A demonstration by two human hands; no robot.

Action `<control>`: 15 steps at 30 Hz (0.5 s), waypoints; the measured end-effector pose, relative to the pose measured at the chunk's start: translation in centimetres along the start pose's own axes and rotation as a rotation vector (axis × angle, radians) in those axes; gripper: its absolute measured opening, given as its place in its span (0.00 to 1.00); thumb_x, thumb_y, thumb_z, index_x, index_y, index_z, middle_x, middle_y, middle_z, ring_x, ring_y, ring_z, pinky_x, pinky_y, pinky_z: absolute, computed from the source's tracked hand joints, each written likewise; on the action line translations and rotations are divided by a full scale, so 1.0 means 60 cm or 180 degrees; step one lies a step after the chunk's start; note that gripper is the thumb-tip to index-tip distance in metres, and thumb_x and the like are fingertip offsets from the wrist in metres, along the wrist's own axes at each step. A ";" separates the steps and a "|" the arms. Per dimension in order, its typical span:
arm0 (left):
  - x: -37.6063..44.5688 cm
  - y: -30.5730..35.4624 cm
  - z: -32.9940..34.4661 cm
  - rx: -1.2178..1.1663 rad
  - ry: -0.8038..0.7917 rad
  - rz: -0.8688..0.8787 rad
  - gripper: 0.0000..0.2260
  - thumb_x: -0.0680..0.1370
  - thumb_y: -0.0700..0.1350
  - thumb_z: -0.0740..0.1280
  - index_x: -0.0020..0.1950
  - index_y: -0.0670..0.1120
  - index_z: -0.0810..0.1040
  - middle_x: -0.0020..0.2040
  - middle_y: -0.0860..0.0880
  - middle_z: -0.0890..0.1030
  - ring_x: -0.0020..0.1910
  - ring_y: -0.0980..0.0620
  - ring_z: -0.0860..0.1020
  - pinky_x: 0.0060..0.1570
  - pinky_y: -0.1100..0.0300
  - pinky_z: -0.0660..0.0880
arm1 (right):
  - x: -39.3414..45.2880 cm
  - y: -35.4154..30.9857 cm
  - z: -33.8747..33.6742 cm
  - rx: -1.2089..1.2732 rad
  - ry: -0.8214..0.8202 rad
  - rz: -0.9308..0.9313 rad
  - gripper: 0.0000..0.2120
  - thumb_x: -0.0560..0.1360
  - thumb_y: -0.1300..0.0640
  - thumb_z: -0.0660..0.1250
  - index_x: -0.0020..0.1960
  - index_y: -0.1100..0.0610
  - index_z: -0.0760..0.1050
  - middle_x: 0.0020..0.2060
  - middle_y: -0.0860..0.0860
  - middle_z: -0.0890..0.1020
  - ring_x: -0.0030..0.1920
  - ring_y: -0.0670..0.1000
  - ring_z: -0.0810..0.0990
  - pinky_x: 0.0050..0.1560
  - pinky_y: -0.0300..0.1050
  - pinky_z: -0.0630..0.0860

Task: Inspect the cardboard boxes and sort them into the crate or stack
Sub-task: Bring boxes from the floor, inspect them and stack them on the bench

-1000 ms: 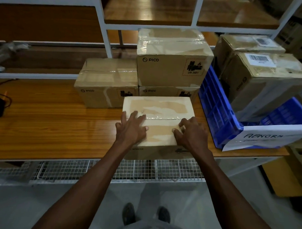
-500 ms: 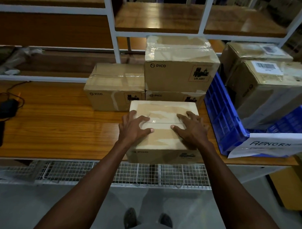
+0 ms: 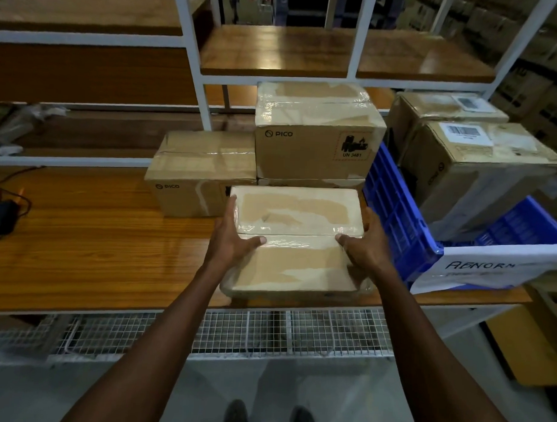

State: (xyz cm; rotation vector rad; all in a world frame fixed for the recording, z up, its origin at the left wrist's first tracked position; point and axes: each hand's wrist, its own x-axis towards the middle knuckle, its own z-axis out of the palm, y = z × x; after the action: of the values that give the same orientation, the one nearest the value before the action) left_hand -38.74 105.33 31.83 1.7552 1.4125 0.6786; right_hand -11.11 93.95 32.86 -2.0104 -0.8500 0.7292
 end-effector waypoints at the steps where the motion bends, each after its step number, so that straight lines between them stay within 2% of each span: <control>1: -0.005 0.004 -0.002 0.0016 0.0085 0.0111 0.55 0.68 0.51 0.83 0.83 0.60 0.48 0.81 0.44 0.62 0.76 0.39 0.65 0.67 0.44 0.71 | -0.008 -0.007 -0.004 0.0058 0.0043 -0.0041 0.49 0.61 0.34 0.74 0.78 0.43 0.62 0.73 0.49 0.74 0.72 0.55 0.75 0.70 0.63 0.75; 4: -0.026 0.022 -0.010 0.0056 0.0381 0.0390 0.57 0.69 0.45 0.82 0.83 0.63 0.45 0.81 0.45 0.59 0.73 0.38 0.68 0.56 0.50 0.74 | -0.037 -0.040 -0.013 0.0207 0.0322 -0.0216 0.36 0.72 0.32 0.67 0.77 0.42 0.66 0.70 0.50 0.76 0.69 0.55 0.76 0.68 0.63 0.75; 6: -0.041 0.032 -0.015 -0.0063 0.0496 0.0452 0.56 0.70 0.43 0.81 0.82 0.65 0.44 0.81 0.44 0.58 0.72 0.40 0.68 0.53 0.52 0.74 | -0.046 -0.043 -0.010 0.0215 0.0434 -0.0254 0.38 0.73 0.25 0.60 0.77 0.41 0.65 0.72 0.51 0.75 0.70 0.56 0.75 0.68 0.64 0.74; 9: -0.056 0.035 -0.020 -0.0195 0.0592 0.0567 0.49 0.76 0.49 0.76 0.83 0.62 0.43 0.84 0.46 0.52 0.71 0.53 0.61 0.58 0.54 0.69 | -0.049 -0.038 -0.005 0.0393 0.0440 -0.0150 0.43 0.71 0.18 0.53 0.77 0.42 0.65 0.72 0.51 0.74 0.70 0.56 0.75 0.68 0.65 0.74; 10: -0.057 0.034 -0.023 -0.0243 0.0644 0.0591 0.44 0.79 0.54 0.73 0.84 0.62 0.45 0.84 0.46 0.53 0.69 0.55 0.60 0.59 0.54 0.69 | -0.050 -0.037 -0.003 0.0476 0.0458 -0.0113 0.43 0.71 0.18 0.52 0.76 0.44 0.67 0.70 0.51 0.76 0.68 0.56 0.76 0.68 0.65 0.75; 12: -0.054 0.035 -0.034 -0.0429 0.0815 0.0570 0.32 0.80 0.62 0.66 0.82 0.61 0.57 0.79 0.46 0.63 0.69 0.55 0.66 0.58 0.54 0.72 | -0.054 -0.041 -0.002 0.0571 0.0514 -0.0075 0.41 0.71 0.19 0.52 0.72 0.46 0.70 0.65 0.51 0.78 0.64 0.55 0.78 0.66 0.64 0.76; 13: -0.049 0.037 -0.040 -0.0499 0.0928 0.0561 0.28 0.80 0.64 0.64 0.78 0.59 0.64 0.74 0.47 0.68 0.67 0.53 0.71 0.54 0.55 0.75 | -0.056 -0.043 -0.002 0.0588 0.0530 -0.0041 0.41 0.70 0.19 0.53 0.71 0.46 0.70 0.64 0.51 0.78 0.63 0.55 0.78 0.65 0.64 0.77; 15: -0.039 0.049 -0.051 -0.0446 0.1121 0.0550 0.21 0.80 0.64 0.64 0.66 0.52 0.73 0.64 0.49 0.72 0.58 0.50 0.76 0.43 0.60 0.75 | -0.058 -0.045 -0.005 0.0579 0.0494 0.0034 0.42 0.68 0.20 0.55 0.70 0.47 0.70 0.63 0.50 0.77 0.62 0.55 0.78 0.64 0.65 0.77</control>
State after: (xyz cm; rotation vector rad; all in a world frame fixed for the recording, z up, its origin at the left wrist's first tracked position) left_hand -40.09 103.54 36.08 1.7170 1.4086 1.1985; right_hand -13.80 92.28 35.95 -1.8824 -0.6590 0.6241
